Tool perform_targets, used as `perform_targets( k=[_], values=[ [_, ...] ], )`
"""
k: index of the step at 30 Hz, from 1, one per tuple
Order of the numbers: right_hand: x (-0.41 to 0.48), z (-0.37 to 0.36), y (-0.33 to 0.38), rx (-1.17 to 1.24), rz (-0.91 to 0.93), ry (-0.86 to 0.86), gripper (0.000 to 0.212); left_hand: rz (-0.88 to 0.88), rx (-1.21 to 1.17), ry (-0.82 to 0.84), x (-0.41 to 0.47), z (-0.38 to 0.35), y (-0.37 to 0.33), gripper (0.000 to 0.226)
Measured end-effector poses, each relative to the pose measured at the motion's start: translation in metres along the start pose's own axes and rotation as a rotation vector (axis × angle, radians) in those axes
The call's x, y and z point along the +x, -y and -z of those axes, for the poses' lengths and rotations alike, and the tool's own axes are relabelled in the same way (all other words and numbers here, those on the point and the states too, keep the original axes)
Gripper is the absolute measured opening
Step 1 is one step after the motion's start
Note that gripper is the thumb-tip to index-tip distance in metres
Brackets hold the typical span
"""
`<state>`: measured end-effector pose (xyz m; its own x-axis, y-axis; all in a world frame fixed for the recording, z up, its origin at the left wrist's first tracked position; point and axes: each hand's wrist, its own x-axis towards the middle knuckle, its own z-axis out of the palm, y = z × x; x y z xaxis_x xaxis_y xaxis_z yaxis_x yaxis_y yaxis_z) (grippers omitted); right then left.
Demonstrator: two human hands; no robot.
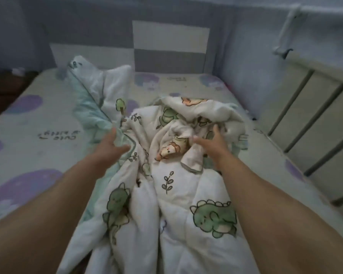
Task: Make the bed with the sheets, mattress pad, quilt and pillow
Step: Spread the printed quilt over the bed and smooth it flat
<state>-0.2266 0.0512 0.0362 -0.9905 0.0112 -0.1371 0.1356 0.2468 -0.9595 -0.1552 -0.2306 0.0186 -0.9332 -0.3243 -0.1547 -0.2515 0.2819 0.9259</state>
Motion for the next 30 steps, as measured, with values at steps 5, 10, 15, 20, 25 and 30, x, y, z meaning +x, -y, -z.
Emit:
perform_targets(
  k=[5, 10, 15, 20, 25, 30],
  values=[
    [-0.036, 0.001, -0.065, -0.158, -0.049, 0.101, 0.072, 0.078, 0.272, 0.04, -0.067, -0.028, 0.055, 0.069],
    [-0.088, 0.027, -0.089, -0.269, -0.138, 0.158, 0.062, 0.08, 0.3, 0.119, -0.128, -0.053, 0.065, 0.059],
    [-0.148, 0.065, -0.099, -0.309, -0.145, 0.133, 0.044, 0.065, 0.251, 0.217, -0.185, -0.084, 0.053, 0.058],
    [-0.226, 0.123, -0.124, -0.383, -0.171, 0.051, 0.033, 0.039, 0.245, 0.357, -0.246, -0.117, 0.051, 0.053],
    [-0.301, 0.194, -0.142, -0.473, -0.245, -0.078, 0.031, -0.027, 0.294, 0.474, -0.289, -0.144, 0.041, 0.047],
    [-0.359, 0.265, -0.158, -0.539, -0.325, -0.198, 0.03, -0.142, 0.322, 0.58, -0.328, -0.187, 0.008, 0.045]
  ],
)
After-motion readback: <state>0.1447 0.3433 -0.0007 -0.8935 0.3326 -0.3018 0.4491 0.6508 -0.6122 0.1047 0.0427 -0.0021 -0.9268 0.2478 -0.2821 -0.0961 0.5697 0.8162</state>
